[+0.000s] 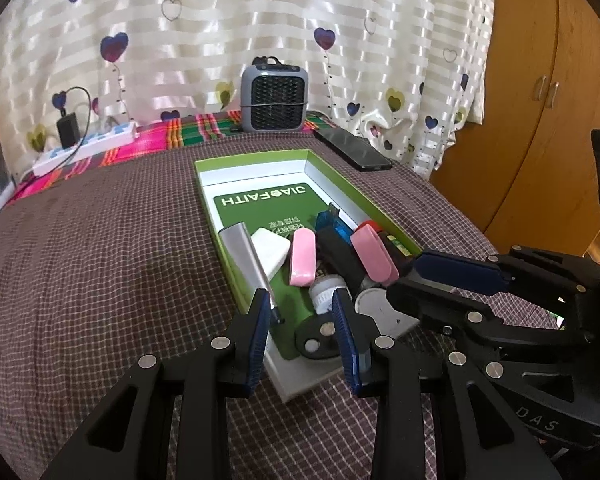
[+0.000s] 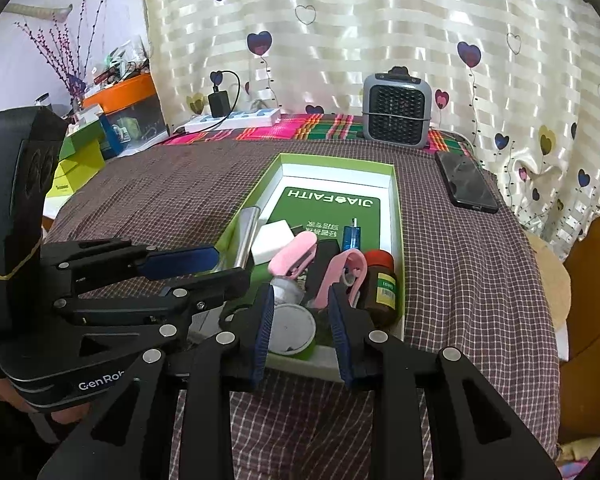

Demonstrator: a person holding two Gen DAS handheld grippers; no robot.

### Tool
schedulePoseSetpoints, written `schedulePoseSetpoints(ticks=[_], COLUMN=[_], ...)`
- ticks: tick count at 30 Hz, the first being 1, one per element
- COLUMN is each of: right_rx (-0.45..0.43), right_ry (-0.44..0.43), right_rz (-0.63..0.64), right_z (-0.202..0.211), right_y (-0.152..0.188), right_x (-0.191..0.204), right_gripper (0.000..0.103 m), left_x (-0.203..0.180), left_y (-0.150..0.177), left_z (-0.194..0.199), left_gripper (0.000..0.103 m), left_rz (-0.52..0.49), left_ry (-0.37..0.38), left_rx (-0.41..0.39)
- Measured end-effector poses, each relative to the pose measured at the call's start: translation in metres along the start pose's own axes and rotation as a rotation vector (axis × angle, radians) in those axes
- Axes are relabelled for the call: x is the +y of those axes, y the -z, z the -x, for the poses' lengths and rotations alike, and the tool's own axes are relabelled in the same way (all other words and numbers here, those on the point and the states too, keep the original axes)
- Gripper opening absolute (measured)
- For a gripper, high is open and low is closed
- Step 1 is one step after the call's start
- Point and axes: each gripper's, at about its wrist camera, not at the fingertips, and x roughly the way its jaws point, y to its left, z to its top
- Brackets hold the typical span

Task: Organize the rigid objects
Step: 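Open both grippers and withdraw them from the lid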

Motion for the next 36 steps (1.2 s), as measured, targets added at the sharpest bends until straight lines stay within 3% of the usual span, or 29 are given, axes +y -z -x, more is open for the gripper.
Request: schedulePoseSetpoints(ticks=[13, 27, 30, 36], right_rx=[-0.018, 0.091, 0.117, 0.084], right_ry=[0.014, 0.051, 0.057, 0.074], right_rz=[0.012, -0.002, -0.004, -0.008], right_z=[0.026, -0.002, -0.01, -0.011], right_y=[0.026, 0.06, 0.064, 0.067], right_x=[0.019, 0.017, 0.016, 0.016], right_gripper=[0.029, 0.029, 0.029, 0.029], left_x=[-0.013, -0.014, -0.016, -0.016], left_y=[0.033, 0.056, 0.058, 0.058], left_z=[0.027, -0.003, -0.005, -0.006], left_gripper=[0.031, 0.029, 0.03, 0.03], left_rz=[-0.006, 0.013, -0.006, -0.001], left_ry=[-0.057, -0.101, -0.131, -0.139], left_rx=[0.002, 0.114, 0.092, 0.087])
